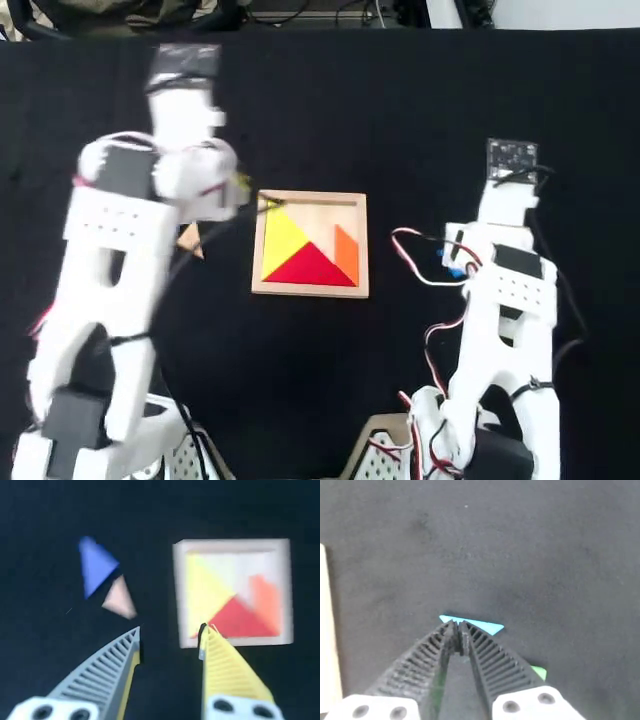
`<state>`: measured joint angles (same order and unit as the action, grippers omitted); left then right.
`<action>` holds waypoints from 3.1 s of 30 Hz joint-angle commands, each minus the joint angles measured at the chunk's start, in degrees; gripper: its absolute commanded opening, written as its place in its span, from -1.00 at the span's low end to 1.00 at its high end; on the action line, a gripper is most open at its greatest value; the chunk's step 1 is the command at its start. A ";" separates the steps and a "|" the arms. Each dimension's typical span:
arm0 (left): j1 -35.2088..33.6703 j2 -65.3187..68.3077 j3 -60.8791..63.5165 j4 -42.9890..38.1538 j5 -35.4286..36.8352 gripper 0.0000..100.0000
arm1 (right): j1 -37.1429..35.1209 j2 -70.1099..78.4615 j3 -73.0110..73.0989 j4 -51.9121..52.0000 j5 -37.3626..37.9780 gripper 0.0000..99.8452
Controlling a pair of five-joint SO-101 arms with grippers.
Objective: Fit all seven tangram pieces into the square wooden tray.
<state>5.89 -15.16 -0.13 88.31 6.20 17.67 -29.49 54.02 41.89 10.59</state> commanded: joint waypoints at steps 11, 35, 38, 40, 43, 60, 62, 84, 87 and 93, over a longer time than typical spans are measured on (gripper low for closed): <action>-11.56 14.86 18.24 -14.33 -11.43 -0.94 | -3.78 -1.80 4.62 -8.62 0.53 -0.98; -15.60 -3.78 28.00 -28.31 1.76 -0.90 | -3.25 -1.80 -1.19 2.73 0.44 -0.97; -17.01 -4.66 31.69 -36.57 1.85 -0.75 | -4.04 -1.80 -1.01 2.73 0.44 -0.97; -16.84 -1.76 31.60 -38.77 2.02 -0.69 | -5.63 -1.71 -0.31 2.64 0.62 -0.97; -16.75 5.19 27.21 -36.57 2.46 -0.68 | -7.82 -1.80 2.42 -0.88 0.97 -0.97; -14.90 31.74 3.38 -31.47 8.97 -0.55 | -8.53 -1.80 5.32 -5.89 0.97 -0.97; -14.90 32.00 3.38 -31.65 7.74 -0.55 | -8.53 -1.80 5.32 -5.89 0.97 -0.97; -16.57 42.46 -5.05 -26.90 3.87 -0.55 | -8.53 -1.80 5.32 -5.98 0.97 -0.97; -16.13 43.96 -6.99 -26.90 3.52 -0.55 | -8.53 -1.80 5.32 -5.98 0.97 -0.97; -16.48 47.30 -13.05 -21.63 -1.23 -0.55 | -8.53 -1.80 5.32 -5.98 0.97 -0.97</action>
<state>-9.76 31.52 -6.90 63.08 9.45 10.20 -29.67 59.47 37.14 11.03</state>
